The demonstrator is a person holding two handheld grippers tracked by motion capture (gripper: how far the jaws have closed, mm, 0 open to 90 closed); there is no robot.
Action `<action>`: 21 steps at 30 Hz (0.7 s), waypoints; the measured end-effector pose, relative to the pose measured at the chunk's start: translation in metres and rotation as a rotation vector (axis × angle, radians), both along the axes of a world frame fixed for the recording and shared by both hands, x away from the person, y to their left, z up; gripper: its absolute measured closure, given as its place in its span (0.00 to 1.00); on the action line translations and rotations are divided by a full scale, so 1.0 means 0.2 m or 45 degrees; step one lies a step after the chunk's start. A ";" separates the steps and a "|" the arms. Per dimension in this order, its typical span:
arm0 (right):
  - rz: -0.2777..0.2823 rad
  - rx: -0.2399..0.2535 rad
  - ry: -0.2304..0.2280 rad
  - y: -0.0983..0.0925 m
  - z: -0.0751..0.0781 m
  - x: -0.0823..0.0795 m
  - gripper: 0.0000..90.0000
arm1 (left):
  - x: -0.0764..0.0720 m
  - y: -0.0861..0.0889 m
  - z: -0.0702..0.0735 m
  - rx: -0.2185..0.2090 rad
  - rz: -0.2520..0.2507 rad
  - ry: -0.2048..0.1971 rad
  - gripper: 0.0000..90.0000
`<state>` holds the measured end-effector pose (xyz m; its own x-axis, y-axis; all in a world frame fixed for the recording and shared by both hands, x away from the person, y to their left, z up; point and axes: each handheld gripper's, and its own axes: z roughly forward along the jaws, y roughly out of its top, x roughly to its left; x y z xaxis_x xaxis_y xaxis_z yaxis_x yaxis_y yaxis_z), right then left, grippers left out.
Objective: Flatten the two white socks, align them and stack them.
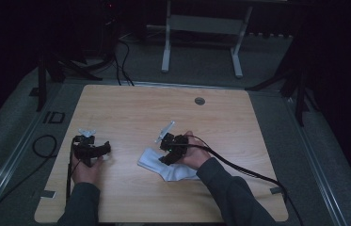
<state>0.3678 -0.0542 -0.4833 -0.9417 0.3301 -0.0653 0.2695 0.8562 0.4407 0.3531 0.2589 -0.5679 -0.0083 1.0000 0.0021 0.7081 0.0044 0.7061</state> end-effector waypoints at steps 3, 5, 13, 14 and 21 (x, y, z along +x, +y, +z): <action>-0.014 -0.017 -0.018 -0.02 0.03 0.01 0.50 | 0.00 0.00 0.00 -0.001 0.013 0.002 0.16; -0.018 -0.013 -0.023 -0.04 0.04 0.02 0.50 | 0.00 -0.01 0.00 -0.002 0.026 0.001 0.16; -0.025 -0.012 -0.029 -0.10 0.06 0.03 0.50 | -0.02 -0.05 0.01 -0.004 -0.031 -0.025 0.41; -0.025 -0.012 -0.029 -0.11 0.06 0.03 0.50 | -0.02 -0.05 0.02 -0.004 -0.043 -0.027 0.47; -0.060 0.006 -0.024 -0.19 0.06 0.03 0.51 | -0.04 -0.06 0.04 -0.062 -0.109 0.004 0.75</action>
